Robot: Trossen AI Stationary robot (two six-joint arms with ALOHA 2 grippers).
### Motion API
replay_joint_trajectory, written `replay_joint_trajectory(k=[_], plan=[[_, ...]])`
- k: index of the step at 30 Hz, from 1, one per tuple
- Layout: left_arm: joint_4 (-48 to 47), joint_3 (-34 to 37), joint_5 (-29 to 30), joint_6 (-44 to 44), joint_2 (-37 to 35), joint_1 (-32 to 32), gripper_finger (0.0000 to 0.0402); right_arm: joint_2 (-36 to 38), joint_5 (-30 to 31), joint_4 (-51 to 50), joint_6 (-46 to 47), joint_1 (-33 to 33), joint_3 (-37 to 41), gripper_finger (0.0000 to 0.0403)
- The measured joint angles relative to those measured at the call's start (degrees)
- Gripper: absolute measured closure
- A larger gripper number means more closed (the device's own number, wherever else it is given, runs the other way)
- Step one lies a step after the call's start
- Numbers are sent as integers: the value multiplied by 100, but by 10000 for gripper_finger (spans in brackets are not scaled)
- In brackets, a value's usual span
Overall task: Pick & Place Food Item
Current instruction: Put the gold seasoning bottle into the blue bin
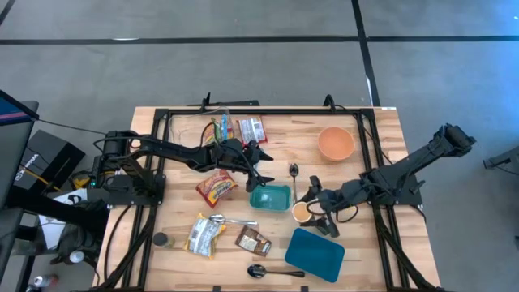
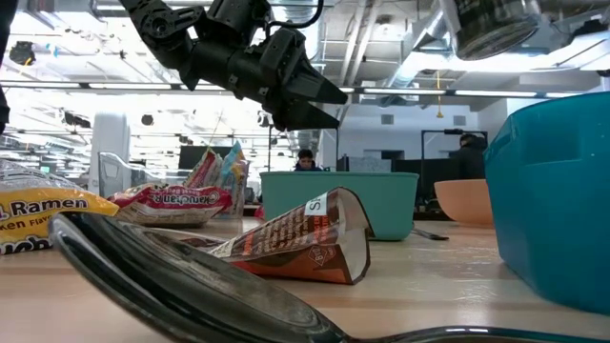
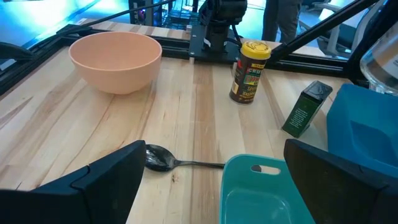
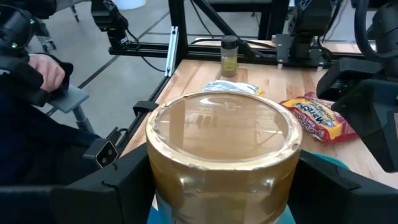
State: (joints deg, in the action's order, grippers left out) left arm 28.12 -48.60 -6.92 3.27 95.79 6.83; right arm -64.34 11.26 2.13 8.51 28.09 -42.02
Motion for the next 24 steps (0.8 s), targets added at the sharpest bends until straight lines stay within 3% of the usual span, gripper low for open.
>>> replay_joint_trajectory(k=[9, 18, 24], plan=[[2, 0, 0, 0, 0, 0, 27, -4, 835, 7, 486, 619, 142, 121], [50, 0, 0, 2, -2, 0, 28, -7, 1004, 154, 656, 1262, 208, 121], [63, 0, -1, 2, -2, 0, 27, -67, 1591, 147, 656, 1697, 210, 121]])
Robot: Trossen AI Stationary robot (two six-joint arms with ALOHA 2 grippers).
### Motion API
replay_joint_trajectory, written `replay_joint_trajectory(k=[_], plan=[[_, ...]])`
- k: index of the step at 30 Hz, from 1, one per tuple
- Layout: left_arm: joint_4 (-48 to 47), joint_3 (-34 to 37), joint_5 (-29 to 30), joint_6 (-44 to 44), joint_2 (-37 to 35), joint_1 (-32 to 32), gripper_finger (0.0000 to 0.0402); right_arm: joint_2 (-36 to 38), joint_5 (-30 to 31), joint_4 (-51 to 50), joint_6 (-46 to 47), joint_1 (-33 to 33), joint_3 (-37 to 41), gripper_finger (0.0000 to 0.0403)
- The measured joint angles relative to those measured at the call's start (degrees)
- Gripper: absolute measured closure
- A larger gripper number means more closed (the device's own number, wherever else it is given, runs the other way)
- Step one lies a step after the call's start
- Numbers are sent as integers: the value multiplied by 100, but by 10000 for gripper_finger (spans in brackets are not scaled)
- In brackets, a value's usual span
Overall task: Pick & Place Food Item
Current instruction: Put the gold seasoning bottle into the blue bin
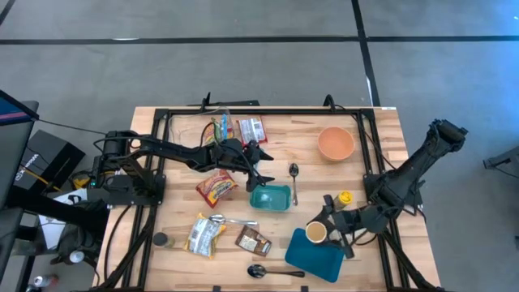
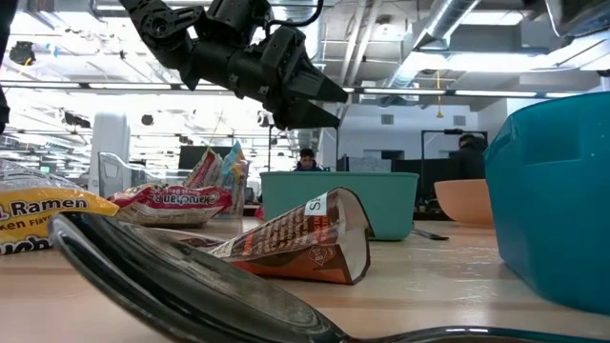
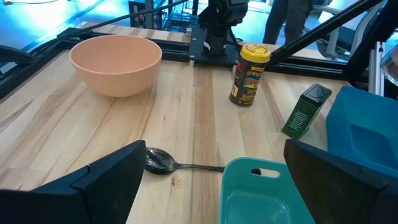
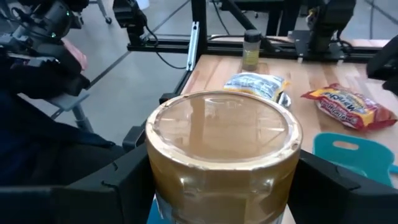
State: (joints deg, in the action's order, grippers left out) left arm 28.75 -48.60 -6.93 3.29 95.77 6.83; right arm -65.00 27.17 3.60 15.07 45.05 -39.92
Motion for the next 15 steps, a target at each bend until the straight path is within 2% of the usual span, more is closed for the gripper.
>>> replay_joint_trajectory(k=[15], plan=[[12, 0, 1, 0, 0, 0, 27, -189, 842, 72, 258, 456, -2, 121]])
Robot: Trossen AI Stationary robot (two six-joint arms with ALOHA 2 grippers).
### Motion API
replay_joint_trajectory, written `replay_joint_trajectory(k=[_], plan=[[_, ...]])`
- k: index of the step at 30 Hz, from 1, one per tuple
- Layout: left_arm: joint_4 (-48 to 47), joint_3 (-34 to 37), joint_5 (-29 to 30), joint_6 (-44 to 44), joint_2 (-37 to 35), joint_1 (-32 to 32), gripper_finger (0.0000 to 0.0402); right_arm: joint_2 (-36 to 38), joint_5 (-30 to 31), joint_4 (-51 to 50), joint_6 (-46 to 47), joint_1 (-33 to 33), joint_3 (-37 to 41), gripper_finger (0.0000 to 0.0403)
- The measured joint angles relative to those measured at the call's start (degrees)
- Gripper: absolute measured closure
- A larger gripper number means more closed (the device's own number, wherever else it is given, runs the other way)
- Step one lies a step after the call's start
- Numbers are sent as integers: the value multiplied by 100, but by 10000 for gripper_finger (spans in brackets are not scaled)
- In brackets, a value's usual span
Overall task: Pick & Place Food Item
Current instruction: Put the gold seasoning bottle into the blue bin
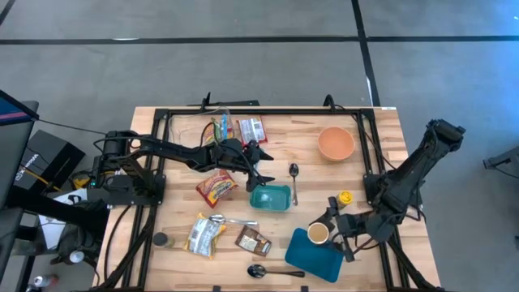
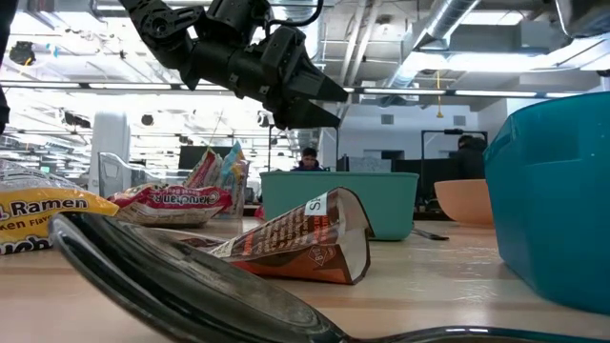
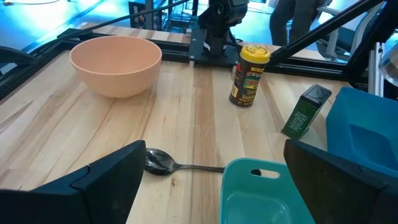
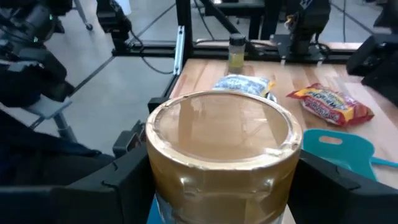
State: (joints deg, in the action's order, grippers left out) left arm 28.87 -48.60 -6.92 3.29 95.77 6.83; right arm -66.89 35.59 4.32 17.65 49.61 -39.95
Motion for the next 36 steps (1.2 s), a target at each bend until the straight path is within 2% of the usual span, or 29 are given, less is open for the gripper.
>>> replay_joint_trajectory(k=[20, 36], plan=[[120, 2, -2, 1, -2, 0, 27, -173, 14, 85, -325, -99, 2, 121], [118, 2, 0, 2, -2, 0, 27, -173, -589, 214, -412, 39, 0, 121]])
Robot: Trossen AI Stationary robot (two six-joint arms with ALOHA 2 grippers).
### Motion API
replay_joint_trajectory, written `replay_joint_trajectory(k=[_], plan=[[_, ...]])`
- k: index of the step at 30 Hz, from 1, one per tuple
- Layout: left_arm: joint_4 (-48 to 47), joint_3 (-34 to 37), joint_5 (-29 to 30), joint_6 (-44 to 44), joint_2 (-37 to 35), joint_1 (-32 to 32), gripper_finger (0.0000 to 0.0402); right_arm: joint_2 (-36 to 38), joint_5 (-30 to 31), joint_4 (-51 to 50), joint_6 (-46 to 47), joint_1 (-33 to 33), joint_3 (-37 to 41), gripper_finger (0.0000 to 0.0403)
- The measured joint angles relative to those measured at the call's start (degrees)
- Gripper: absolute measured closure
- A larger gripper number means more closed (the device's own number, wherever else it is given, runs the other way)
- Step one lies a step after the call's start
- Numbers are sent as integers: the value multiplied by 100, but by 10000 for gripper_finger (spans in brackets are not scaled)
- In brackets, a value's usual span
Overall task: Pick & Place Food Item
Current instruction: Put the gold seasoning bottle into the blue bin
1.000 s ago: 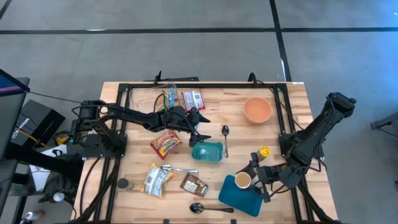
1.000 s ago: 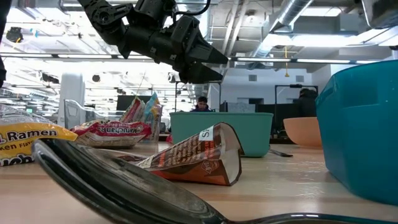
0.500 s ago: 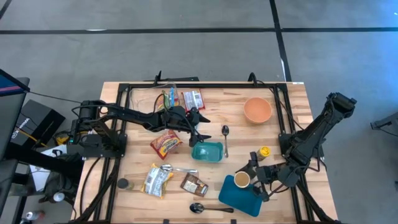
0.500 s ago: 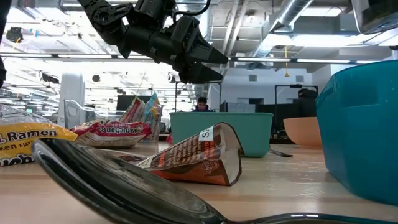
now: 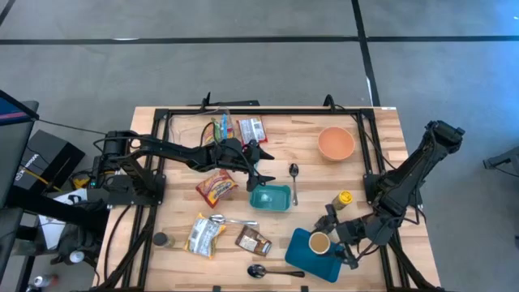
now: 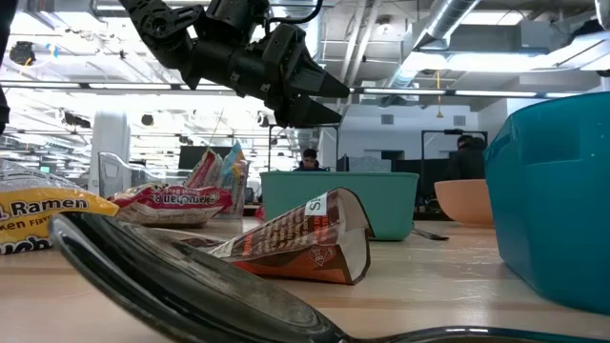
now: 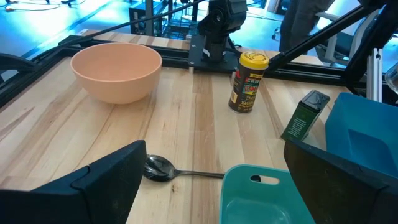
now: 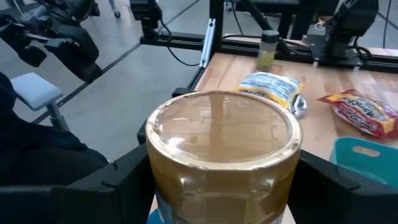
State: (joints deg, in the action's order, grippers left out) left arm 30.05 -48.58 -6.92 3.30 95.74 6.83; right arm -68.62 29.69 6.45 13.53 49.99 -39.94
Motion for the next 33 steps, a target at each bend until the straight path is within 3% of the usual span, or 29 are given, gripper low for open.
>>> replay_joint_trajectory(k=[14, 21, 33], plan=[[0, 0, 0, -2, 0, 0, 27, -5, 188, 81, 150, 486, 0, 121], [-1, 0, 0, -1, 0, 0, 27, -365, 633, 366, 106, 715, -4, 121], [-1, 0, 0, -2, 0, 0, 27, -798, 636, 559, 152, 737, -4, 121]])
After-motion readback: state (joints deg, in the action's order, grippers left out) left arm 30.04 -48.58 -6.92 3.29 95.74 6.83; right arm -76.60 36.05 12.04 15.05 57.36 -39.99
